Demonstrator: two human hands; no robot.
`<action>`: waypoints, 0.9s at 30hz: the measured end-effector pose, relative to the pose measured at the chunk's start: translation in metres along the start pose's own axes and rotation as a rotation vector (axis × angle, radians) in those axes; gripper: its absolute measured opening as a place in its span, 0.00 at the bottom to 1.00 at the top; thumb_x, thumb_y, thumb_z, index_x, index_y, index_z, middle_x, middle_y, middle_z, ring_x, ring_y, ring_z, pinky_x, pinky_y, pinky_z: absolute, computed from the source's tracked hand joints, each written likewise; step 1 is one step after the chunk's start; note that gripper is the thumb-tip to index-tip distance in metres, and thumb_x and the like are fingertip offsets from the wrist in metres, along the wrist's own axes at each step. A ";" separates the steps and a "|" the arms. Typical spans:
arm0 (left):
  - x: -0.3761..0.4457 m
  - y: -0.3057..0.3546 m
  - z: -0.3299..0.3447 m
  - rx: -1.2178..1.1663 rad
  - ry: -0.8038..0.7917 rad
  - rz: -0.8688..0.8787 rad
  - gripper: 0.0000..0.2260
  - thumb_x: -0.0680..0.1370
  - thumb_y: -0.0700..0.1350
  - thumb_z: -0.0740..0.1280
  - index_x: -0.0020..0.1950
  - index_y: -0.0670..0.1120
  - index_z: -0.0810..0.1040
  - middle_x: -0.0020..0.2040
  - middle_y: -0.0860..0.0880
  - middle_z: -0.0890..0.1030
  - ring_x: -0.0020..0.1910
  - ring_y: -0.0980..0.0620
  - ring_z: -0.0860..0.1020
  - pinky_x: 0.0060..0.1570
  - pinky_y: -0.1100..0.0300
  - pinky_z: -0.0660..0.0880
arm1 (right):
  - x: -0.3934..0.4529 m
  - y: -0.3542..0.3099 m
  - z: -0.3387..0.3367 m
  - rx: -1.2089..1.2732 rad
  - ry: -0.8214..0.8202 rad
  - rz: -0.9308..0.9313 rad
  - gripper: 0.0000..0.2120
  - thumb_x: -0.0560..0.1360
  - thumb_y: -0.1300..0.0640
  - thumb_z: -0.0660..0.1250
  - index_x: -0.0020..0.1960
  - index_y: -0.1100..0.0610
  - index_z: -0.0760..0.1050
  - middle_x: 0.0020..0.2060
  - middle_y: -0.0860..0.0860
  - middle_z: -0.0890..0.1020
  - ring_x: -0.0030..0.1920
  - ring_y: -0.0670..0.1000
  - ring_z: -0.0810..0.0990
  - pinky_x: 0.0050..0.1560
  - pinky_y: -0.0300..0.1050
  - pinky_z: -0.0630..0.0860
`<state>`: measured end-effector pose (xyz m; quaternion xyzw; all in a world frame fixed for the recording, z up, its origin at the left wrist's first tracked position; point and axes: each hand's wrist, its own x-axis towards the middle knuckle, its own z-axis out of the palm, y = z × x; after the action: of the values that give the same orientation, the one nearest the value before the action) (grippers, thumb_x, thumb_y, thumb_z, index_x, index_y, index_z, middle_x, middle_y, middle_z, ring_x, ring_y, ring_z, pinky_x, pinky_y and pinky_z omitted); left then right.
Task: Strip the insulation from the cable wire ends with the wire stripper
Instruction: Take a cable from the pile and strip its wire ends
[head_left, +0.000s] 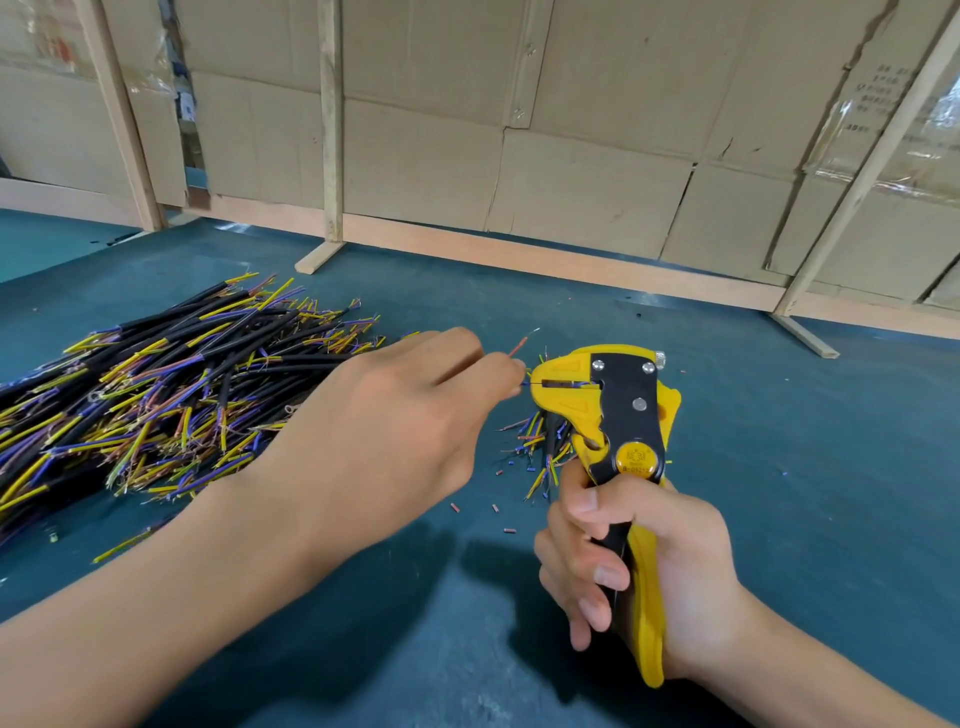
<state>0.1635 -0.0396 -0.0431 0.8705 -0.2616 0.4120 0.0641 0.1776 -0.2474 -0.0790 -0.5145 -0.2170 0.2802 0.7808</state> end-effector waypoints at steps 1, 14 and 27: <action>0.000 0.000 0.001 0.001 0.000 -0.006 0.09 0.74 0.33 0.73 0.52 0.41 0.84 0.38 0.44 0.78 0.34 0.41 0.78 0.33 0.48 0.78 | 0.000 0.000 0.000 -0.001 0.012 0.003 0.10 0.65 0.57 0.69 0.31 0.57 0.67 0.20 0.52 0.65 0.19 0.52 0.68 0.25 0.42 0.73; 0.002 -0.053 0.000 -0.087 0.104 -0.509 0.05 0.80 0.41 0.67 0.53 0.45 0.83 0.43 0.48 0.84 0.41 0.45 0.80 0.45 0.56 0.74 | 0.002 0.005 0.001 0.033 0.182 -0.072 0.13 0.64 0.55 0.71 0.34 0.58 0.67 0.25 0.54 0.65 0.24 0.56 0.69 0.32 0.52 0.77; 0.088 -0.010 0.079 -0.906 -0.395 -1.055 0.30 0.79 0.46 0.70 0.79 0.46 0.63 0.65 0.42 0.78 0.62 0.44 0.78 0.62 0.59 0.72 | 0.005 0.006 -0.002 0.097 0.224 -0.107 0.10 0.63 0.56 0.72 0.36 0.58 0.73 0.28 0.57 0.67 0.28 0.58 0.73 0.37 0.56 0.79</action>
<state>0.2683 -0.0923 -0.0278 0.8269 0.0419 0.0123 0.5606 0.1815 -0.2433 -0.0845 -0.4917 -0.1419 0.1892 0.8380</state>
